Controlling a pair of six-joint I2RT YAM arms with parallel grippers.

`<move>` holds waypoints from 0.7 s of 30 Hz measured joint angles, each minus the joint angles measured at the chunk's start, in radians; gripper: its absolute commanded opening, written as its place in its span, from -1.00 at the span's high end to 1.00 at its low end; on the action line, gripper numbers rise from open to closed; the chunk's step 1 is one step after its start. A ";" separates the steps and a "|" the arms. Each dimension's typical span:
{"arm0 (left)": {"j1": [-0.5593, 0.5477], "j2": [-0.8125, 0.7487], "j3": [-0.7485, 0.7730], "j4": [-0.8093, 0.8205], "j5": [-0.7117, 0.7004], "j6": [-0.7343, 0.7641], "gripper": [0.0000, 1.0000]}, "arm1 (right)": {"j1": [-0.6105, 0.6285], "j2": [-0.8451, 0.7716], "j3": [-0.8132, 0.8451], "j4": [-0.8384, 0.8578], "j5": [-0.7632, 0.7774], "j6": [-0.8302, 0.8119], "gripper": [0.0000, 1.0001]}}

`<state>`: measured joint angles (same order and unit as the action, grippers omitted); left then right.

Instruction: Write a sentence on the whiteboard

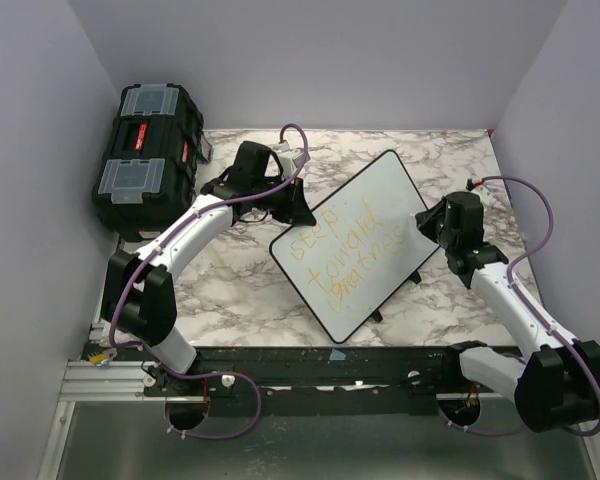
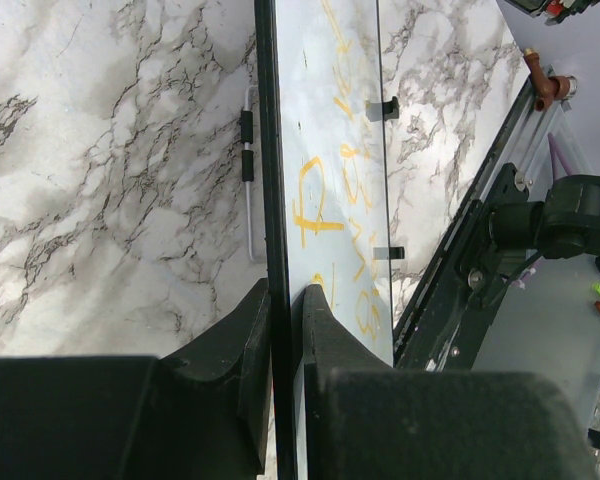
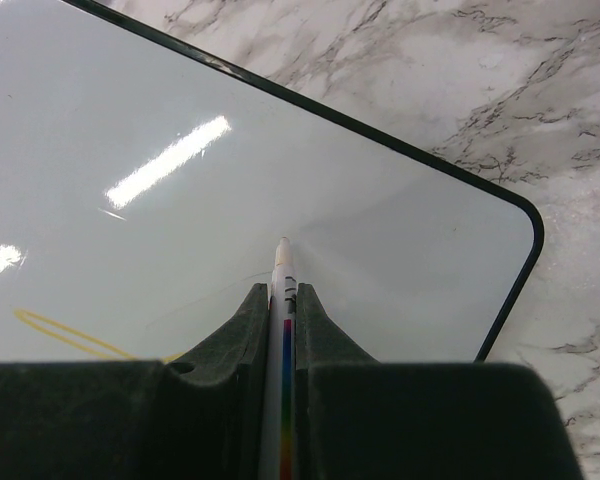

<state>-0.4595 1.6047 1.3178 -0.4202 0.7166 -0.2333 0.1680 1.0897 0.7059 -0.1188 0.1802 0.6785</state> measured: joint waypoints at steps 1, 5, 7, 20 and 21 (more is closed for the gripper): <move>0.000 0.000 0.000 0.000 0.000 0.000 1.00 | 0.000 0.002 0.000 0.001 -0.002 0.000 0.99; 0.000 0.000 0.000 0.000 0.000 0.000 1.00 | 0.000 0.010 0.000 0.003 -0.009 0.000 0.99; 0.000 0.000 0.000 0.000 0.000 0.001 1.00 | 0.000 0.015 0.000 0.003 -0.011 0.000 0.99; 0.000 0.000 0.000 -0.004 -0.001 0.002 1.00 | -0.006 0.053 0.002 0.017 -0.044 -0.009 0.99; 0.000 0.000 0.000 -0.004 -0.001 0.002 1.00 | -0.006 0.053 0.002 0.017 -0.046 -0.011 0.99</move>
<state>-0.4595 1.6047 1.3178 -0.4240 0.7158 -0.2314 0.1616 1.1427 0.7078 -0.1017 0.1341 0.6678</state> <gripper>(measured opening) 0.135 0.126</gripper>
